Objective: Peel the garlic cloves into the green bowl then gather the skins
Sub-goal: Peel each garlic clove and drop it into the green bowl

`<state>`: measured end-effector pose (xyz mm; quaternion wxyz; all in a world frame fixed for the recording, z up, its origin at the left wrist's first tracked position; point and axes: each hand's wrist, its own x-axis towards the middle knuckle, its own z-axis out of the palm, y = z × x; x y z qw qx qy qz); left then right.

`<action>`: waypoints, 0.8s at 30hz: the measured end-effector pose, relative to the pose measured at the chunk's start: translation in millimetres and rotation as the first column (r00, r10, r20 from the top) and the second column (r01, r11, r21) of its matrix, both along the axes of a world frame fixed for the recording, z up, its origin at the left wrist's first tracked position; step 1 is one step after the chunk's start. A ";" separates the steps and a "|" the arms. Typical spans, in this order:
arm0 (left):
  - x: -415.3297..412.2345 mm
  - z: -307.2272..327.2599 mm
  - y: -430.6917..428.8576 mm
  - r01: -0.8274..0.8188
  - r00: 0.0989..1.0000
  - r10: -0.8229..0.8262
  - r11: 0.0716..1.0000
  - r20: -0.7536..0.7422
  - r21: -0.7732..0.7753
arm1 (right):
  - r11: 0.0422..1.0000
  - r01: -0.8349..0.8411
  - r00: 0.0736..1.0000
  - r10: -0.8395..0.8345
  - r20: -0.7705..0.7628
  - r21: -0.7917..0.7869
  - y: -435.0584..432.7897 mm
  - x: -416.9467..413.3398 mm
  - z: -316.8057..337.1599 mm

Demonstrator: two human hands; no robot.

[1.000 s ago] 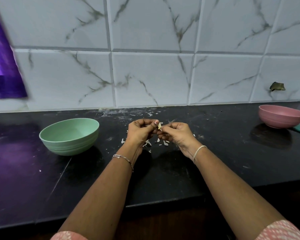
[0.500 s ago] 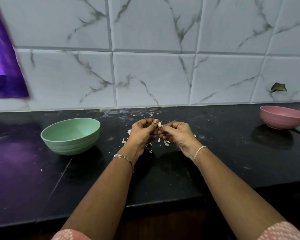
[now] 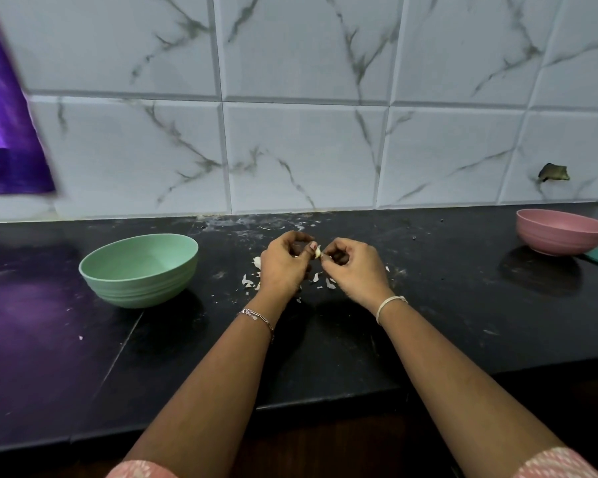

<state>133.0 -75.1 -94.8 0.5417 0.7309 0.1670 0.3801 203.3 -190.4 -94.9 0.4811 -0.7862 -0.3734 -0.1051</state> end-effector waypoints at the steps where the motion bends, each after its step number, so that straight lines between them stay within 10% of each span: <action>1: 0.0 -0.1 0.3 0.000 1.000 0.000 1.000 -0.011 0.005 | 0.999 0.017 0.999 -0.015 0.049 -0.041 -1.2 -0.3 -0.1; 12: -0.9 0.2 4.4 0.138 0.984 -0.140 0.990 -0.110 -0.022 | 0.966 0.176 0.933 -0.102 0.346 -0.191 -8.1 -1.8 1.1; 24: -7.9 3.6 -1.8 0.325 0.942 -0.336 0.920 -0.017 -0.221 | 0.892 0.389 0.904 -0.322 0.280 -0.231 -19.4 10.8 5.5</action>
